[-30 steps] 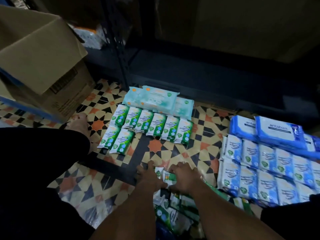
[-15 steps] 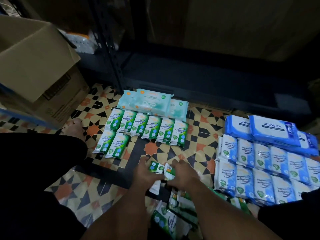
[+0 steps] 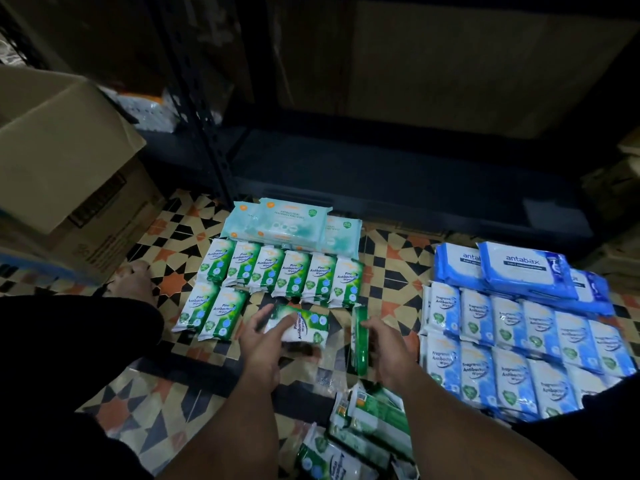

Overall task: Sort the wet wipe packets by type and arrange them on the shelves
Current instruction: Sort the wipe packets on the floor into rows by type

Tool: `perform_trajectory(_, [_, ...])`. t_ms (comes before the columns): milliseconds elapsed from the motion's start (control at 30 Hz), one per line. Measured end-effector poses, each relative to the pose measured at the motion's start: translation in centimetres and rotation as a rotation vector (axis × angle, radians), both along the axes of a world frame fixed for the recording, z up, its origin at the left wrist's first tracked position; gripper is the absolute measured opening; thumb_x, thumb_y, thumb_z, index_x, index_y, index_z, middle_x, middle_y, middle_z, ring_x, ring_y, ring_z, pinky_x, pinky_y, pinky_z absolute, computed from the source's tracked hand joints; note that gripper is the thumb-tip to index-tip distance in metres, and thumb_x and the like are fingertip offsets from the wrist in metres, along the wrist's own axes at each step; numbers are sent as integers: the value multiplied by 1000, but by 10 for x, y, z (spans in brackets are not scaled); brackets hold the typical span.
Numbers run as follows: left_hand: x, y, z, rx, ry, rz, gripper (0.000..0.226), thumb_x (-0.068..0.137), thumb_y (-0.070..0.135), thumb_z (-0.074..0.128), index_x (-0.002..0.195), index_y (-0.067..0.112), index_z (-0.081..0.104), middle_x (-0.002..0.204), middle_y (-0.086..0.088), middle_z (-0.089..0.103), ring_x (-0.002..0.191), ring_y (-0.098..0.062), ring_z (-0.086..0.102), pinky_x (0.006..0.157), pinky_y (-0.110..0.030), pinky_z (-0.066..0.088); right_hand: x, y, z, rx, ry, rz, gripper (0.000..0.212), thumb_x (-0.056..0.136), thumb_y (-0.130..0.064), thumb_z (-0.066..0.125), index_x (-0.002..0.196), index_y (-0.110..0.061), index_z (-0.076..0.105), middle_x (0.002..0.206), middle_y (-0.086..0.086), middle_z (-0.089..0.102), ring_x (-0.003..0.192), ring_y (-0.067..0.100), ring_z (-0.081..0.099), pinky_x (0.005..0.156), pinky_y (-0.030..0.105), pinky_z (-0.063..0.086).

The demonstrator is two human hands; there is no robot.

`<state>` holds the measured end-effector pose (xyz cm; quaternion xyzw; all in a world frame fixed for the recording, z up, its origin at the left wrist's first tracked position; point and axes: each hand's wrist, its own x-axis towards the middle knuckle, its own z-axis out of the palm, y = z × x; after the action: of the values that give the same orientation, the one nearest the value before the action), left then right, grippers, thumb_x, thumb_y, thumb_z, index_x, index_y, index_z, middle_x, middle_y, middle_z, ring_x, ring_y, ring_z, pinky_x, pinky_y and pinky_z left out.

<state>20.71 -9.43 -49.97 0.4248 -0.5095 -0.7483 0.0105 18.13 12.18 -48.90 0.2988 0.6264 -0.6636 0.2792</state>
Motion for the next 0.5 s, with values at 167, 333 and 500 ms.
perform_trajectory(167, [-6, 11, 12, 35, 30, -22, 41, 77, 12, 85, 113, 7, 67, 91, -14, 77, 80, -28, 74, 67, -41, 62, 4, 1, 12, -222, -118, -122, 35, 95, -37, 47, 85, -11, 68, 75, 11, 66, 65, 26, 61, 63, 33, 50])
perform_trajectory(333, [-11, 24, 5, -26, -44, -225, 42, 80, 45, 81, 104, 12, 69, 96, -14, 77, 90, -35, 75, 84, -58, 59, 8, -1, 17, -131, -96, -133, 12, 94, -18, 60, 90, -7, 63, 74, 15, 71, 79, 33, 66, 91, 58, 54])
perform_trajectory(500, [-9, 37, 8, -260, -84, -457, 78, 95, 49, 64, 157, 23, 26, 146, 1, 43, 132, -28, 46, 100, -41, 45, 5, 1, 3, -75, -158, -42, 24, 94, -18, 56, 114, -6, 62, 97, 17, 67, 86, 34, 66, 83, 48, 57])
